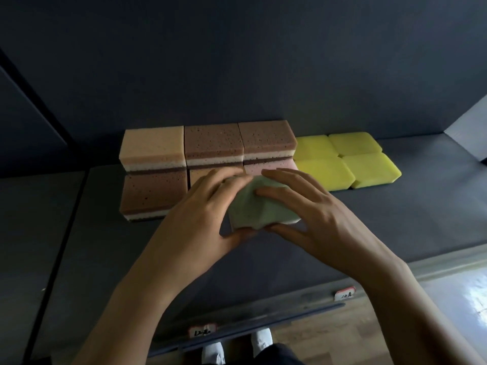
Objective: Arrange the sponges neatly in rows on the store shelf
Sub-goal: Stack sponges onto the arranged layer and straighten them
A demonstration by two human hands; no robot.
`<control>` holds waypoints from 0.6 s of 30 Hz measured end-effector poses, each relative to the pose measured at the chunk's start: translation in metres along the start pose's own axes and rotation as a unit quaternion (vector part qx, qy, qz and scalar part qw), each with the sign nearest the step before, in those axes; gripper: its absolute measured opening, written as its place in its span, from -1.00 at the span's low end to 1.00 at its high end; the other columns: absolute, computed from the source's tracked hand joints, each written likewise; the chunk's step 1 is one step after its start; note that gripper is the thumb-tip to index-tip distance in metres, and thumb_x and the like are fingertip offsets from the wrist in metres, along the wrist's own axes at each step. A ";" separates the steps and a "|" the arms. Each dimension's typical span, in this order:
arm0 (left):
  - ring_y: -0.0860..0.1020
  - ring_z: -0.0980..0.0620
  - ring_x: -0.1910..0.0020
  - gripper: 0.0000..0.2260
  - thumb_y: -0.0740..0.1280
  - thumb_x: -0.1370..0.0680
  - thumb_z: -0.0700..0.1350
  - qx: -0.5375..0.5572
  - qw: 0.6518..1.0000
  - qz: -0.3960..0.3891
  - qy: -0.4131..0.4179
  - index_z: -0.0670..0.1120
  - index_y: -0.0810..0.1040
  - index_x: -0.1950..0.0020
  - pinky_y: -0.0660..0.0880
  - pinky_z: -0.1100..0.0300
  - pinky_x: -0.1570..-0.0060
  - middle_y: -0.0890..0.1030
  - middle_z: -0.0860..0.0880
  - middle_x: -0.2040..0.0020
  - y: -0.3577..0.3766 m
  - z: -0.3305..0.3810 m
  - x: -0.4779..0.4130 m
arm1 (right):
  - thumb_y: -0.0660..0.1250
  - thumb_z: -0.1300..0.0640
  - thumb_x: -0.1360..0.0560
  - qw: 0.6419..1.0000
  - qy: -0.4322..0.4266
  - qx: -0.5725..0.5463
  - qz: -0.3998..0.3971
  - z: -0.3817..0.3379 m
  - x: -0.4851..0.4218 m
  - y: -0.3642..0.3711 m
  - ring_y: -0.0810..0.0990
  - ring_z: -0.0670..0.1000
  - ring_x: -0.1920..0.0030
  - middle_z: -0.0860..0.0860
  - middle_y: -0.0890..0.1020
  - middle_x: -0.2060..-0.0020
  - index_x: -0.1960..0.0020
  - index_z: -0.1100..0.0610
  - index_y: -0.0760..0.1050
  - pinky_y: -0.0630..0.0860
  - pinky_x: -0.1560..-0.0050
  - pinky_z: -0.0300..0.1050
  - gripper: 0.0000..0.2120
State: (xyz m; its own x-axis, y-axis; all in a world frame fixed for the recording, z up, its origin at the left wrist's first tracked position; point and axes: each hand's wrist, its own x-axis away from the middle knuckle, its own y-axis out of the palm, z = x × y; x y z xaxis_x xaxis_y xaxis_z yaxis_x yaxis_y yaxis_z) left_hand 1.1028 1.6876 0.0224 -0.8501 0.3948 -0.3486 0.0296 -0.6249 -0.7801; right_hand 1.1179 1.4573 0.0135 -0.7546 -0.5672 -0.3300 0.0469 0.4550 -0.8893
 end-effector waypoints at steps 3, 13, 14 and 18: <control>0.25 0.19 -0.42 -0.24 0.39 -0.40 0.17 -0.040 0.999 0.016 -0.027 -0.01 0.23 -0.53 0.28 0.20 -0.31 0.31 0.06 -0.46 0.004 -0.003 -0.004 | 0.43 0.00 -0.52 1.000 0.009 0.010 0.012 0.015 -0.002 -0.011 0.29 0.01 -0.47 -0.01 0.37 -0.45 -0.42 0.03 0.43 0.43 -0.36 -0.03 -0.50; 0.45 -0.04 -0.29 -0.46 0.45 -0.43 0.08 -0.170 0.980 -0.022 -0.101 -0.01 0.44 -0.37 0.47 0.05 -0.18 0.45 0.00 -0.33 0.022 -0.006 -0.017 | 0.34 -0.09 -0.52 0.999 0.033 0.007 0.001 0.057 -0.020 -0.021 0.32 0.01 -0.45 -0.01 0.39 -0.42 -0.42 0.00 0.42 0.42 -0.34 -0.05 -0.51; 0.48 -0.06 -0.26 -0.49 0.44 -0.43 0.08 -0.178 0.979 -0.020 -0.101 -0.02 0.47 -0.33 0.48 0.06 -0.14 0.48 -0.01 -0.29 0.023 -0.007 -0.018 | 0.33 -0.08 -0.52 0.999 0.033 0.007 -0.003 0.059 -0.021 -0.020 0.32 0.00 -0.45 -0.01 0.38 -0.43 -0.43 -0.01 0.42 0.41 -0.33 -0.08 -0.51; 0.45 0.01 -0.27 -0.56 0.33 -0.46 0.12 -0.173 0.978 -0.033 -0.110 0.01 0.49 -0.30 0.46 0.10 -0.16 0.48 0.05 -0.28 0.028 -0.010 -0.020 | 0.31 -0.11 -0.52 0.999 0.029 0.006 -0.021 0.062 -0.025 -0.016 0.30 -0.02 -0.47 -0.04 0.35 -0.46 -0.44 -0.03 0.40 0.41 -0.32 -0.10 -0.49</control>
State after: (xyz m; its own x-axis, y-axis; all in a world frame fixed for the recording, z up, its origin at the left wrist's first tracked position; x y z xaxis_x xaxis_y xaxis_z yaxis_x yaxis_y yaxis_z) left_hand 1.1259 1.6691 0.0023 -0.9478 0.2483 -0.2002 0.1138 -0.3232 -0.9395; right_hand 1.1767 1.4219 0.0161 -0.7927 -0.5449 -0.2733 0.0213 0.4232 -0.9058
